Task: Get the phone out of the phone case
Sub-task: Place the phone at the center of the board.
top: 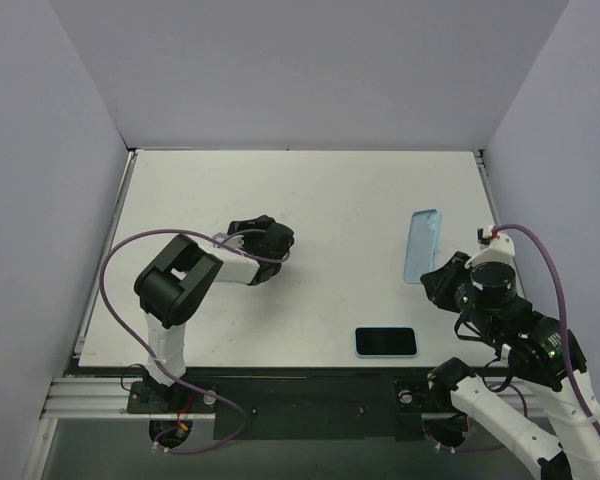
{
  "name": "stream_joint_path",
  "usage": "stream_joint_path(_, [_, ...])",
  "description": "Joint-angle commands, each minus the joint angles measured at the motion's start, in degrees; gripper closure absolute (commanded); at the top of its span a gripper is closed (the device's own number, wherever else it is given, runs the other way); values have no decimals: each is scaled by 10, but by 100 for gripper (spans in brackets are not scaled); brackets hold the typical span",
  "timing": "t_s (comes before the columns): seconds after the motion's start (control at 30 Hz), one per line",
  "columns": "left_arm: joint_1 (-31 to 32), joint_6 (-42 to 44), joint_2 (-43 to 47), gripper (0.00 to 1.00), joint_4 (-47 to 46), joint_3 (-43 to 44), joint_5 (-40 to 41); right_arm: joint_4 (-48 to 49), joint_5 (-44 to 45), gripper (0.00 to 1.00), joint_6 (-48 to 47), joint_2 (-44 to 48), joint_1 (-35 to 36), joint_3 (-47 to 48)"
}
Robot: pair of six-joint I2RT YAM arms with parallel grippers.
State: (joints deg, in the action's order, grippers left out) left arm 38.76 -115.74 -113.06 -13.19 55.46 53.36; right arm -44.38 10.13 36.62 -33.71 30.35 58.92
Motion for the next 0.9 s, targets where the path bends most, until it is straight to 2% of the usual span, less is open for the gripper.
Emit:
stream_joint_path(0.0, [-18, -303, 12, 18, 105, -7, -99, 15, 1, 100, 7, 11, -3, -2])
stream_joint_path(0.03, [-18, -303, 15, 15, 112, -4, -101, 15, 2, 100, 6, 12, -4, -2])
stream_joint_path(0.2, [-25, -287, 35, 12, 175, 9, -127, 18, -2, 100, 13, 16, -4, -4])
stream_joint_path(0.27, [-35, -301, 36, 11, 236, 31, -194, 21, -5, 100, 16, 20, -4, -6])
stream_joint_path(0.3, [-38, -291, 31, 11, 241, 46, -217, 20, -5, 100, 16, 22, -4, -7])
stream_joint_path(0.47, [-35, -289, 29, 10, 215, 42, -234, 21, -6, 100, 22, 34, -3, -11])
stream_joint_path(0.67, [-38, -276, 61, 10, 266, 43, -267, 25, -2, 100, 29, 46, -4, -20])
stream_joint_path(0.77, [-41, -242, 68, 10, 309, 61, -294, 39, -8, 100, 34, 48, -4, -35])
stream_joint_path(0.87, [-47, -210, 82, 9, 293, 48, -326, 72, -14, 100, 36, 49, -4, -55])
